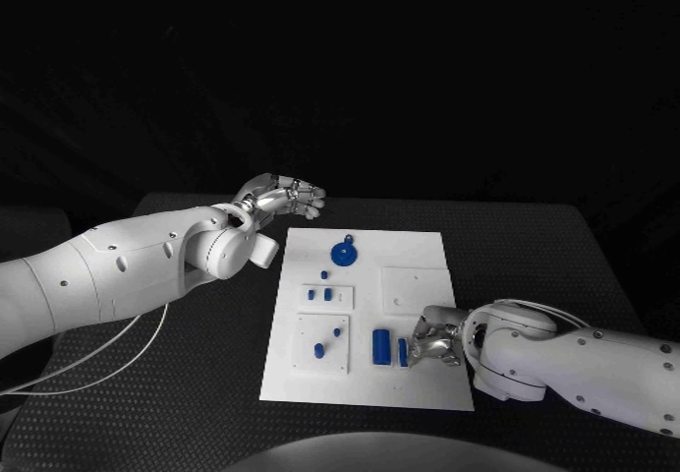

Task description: Assemble the parts on the task board

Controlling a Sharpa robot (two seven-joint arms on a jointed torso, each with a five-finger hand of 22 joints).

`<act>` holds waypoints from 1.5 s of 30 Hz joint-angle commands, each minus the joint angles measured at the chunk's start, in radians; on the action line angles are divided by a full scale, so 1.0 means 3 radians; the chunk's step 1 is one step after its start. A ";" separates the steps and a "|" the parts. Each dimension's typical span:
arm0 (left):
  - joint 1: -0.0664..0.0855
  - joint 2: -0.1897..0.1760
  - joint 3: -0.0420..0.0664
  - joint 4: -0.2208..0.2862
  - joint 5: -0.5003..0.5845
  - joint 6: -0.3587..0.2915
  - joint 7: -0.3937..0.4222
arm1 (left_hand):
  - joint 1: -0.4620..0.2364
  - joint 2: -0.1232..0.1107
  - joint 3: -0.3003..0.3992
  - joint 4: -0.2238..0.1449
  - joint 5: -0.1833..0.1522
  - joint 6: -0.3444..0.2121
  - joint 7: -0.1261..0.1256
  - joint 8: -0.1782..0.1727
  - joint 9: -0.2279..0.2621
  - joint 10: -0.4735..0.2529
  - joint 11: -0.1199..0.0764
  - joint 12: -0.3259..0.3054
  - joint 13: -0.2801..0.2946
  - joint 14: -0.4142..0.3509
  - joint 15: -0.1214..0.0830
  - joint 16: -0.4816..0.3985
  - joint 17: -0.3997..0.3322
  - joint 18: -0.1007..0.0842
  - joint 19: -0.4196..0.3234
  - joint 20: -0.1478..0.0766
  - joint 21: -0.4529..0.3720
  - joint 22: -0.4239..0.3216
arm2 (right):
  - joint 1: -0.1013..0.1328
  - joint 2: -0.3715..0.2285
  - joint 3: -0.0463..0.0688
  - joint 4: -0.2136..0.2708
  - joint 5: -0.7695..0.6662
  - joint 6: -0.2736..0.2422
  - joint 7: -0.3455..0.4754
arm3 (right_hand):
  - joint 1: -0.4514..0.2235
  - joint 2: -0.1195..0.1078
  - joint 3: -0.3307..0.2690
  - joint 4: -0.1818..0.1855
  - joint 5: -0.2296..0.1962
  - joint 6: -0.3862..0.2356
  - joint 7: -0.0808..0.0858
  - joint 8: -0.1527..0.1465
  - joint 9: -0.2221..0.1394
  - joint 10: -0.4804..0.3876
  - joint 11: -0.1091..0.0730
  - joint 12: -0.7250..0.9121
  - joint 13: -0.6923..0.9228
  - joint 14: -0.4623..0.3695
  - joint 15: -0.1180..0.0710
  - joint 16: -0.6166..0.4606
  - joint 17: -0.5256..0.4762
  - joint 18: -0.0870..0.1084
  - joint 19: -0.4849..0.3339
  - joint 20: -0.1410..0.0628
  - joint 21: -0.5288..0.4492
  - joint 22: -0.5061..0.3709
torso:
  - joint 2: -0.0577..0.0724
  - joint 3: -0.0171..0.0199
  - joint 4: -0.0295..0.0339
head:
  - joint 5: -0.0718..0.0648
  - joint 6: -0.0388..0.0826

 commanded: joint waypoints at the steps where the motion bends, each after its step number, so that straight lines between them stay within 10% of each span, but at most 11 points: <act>1: 0.0003 0.0004 0.0002 0.0008 0.0011 0.0044 0.0015 | -0.0036 0.0005 0.0001 0.0020 0.0001 -0.0023 -0.0002 0.0019 -0.0004 -0.0020 -0.0002 0.0006 -0.0004 0.0025 -0.0009 -0.0016 0.0006 0.0001 0.0021 0.0009 -0.0020 0.0038 | -0.0009 0.0002 -0.0007 -0.0014 -0.0050 -0.0002 -0.0033 | -0.0031 -0.0041 0.0005 -0.0008 -0.0006 0.0025 -0.0009 0.0020 0.0007 0.0027 -0.0001 -0.0008 0.0004 -0.0005 -0.0018 -0.0004 0.0003 0.0064 -0.0011 0.0006 0.0013 0.0046 | 0.0001 -0.0001 0.0001 | -0.0002 0.0000; 13: 0.0003 0.0006 0.0002 0.0003 0.0010 0.0044 0.0016 | -0.0039 0.0006 0.0000 0.0024 0.0001 -0.0023 -0.0002 0.0020 -0.0005 -0.0020 -0.0002 0.0006 -0.0004 0.0024 -0.0008 -0.0019 0.0009 0.0001 0.0021 0.0009 -0.0022 0.0040 | -0.0009 -0.0046 -0.0007 -0.0031 0.0059 0.0049 -0.0027 | -0.0205 -0.0235 -0.0083 0.0021 0.0004 0.0035 -0.0005 0.0014 -0.0007 0.0039 0.0004 -0.0008 0.0010 0.0005 -0.0012 -0.0006 -0.0003 0.0067 0.0005 0.0017 0.0018 0.0041 | -0.0002 -0.0002 -0.0002 | -0.0011 0.0014; 22: 0.0003 0.0019 0.0002 -0.0068 0.0012 0.0027 0.0046 | -0.0042 0.0000 -0.0003 0.0026 -0.0001 -0.0025 -0.0001 0.0019 -0.0006 -0.0022 -0.0001 0.0005 -0.0005 0.0025 -0.0008 -0.0022 0.0012 0.0000 0.0021 0.0009 -0.0024 0.0042 | 0.0097 -0.0194 0.0028 -0.0120 0.0756 0.0127 0.0598 | -0.0343 -0.0713 -0.0230 0.0201 0.0000 -0.0209 0.0078 -0.0118 -0.0065 -0.0107 0.0080 -0.0068 0.0008 -0.0047 0.0029 -0.0074 -0.0030 0.0067 -0.0060 0.0005 -0.0050 0.0016 | -0.0011 -0.0003 -0.0007 | -0.0064 0.0106; 29: 0.0002 0.0091 0.0001 -0.0247 0.0135 0.0066 0.0089 | -0.0040 -0.0012 -0.0007 0.0021 -0.0003 -0.0028 -0.0002 0.0019 -0.0007 -0.0024 -0.0001 0.0004 -0.0006 0.0020 -0.0006 -0.0032 0.0018 -0.0001 0.0013 0.0010 -0.0031 0.0045 | 0.0276 -0.0098 0.0141 -0.0645 0.1275 -0.0037 0.1354 | -0.0370 -0.0611 -0.0554 0.0143 0.0058 -0.0398 0.0143 -0.0169 -0.0047 -0.0299 0.0142 -0.0061 0.0027 -0.0178 0.0085 -0.0138 -0.0026 0.0067 -0.0212 -0.0001 -0.0133 0.0019 | -0.0043 -0.0023 -0.0032 | -0.0117 0.0259; 37: 0.0003 0.0194 0.0003 -0.0616 0.0225 0.0159 0.0184 | -0.0005 0.0014 -0.0012 -0.0021 -0.0011 -0.0042 -0.0011 0.0019 -0.0014 -0.0060 -0.0001 -0.0007 -0.0021 -0.0059 0.0014 -0.0129 0.0023 -0.0010 -0.0030 0.0029 -0.0060 0.0063 | 0.0304 0.0397 0.0446 -0.1820 0.2080 -0.0215 0.2242 | -0.0199 -0.0268 -0.0776 -0.0057 0.0333 -0.0507 0.0202 -0.0174 -0.0009 -0.0660 0.0205 -0.0340 -0.0194 -0.0544 0.0153 -0.0514 -0.0225 0.0058 -0.0629 0.0104 -0.0494 -0.0083 | -0.0142 -0.0043 -0.0090 | -0.0133 0.0463; 40: 0.0004 0.0241 0.0008 -0.0766 0.0336 0.0201 0.0236 | -0.0009 0.0023 -0.0024 -0.0034 -0.0026 -0.0074 -0.0020 0.0004 -0.0025 -0.0108 -0.0004 -0.0016 -0.0037 -0.0111 0.0025 -0.0186 0.0020 -0.0017 -0.0058 0.0040 -0.0083 0.0062 | 0.0303 0.0619 0.0538 -0.2253 0.2258 -0.0172 0.2428 | -0.0139 -0.0230 -0.0767 -0.0053 0.0372 -0.0589 0.0271 -0.0194 -0.0003 -0.0956 0.0286 -0.0704 -0.0500 -0.0860 0.0271 -0.0926 -0.0469 -0.0017 -0.0996 0.0251 -0.0872 -0.0237 | -0.0182 -0.0034 -0.0101 | -0.0127 0.0551; 45: 0.0007 0.0334 0.0015 -0.1015 0.0537 0.0191 0.0345 | -0.0038 0.0038 -0.0048 -0.0061 -0.0040 -0.0246 -0.0077 -0.0083 -0.0073 -0.0448 -0.0011 -0.0022 -0.0176 -0.0432 0.0082 -0.0441 -0.0048 -0.0097 -0.0296 0.0101 -0.0253 0.0039 | 0.0281 0.0814 0.0602 -0.2661 0.2522 -0.0088 0.2593 | -0.0072 -0.0170 -0.0734 -0.0032 0.0411 -0.0862 0.0351 -0.0277 -0.0046 -0.1429 0.0617 -0.1953 -0.1718 -0.1611 0.0765 -0.2055 -0.1196 -0.0232 -0.1929 0.0567 -0.1793 -0.0724 | -0.0238 -0.0012 -0.0084 | -0.0111 0.0651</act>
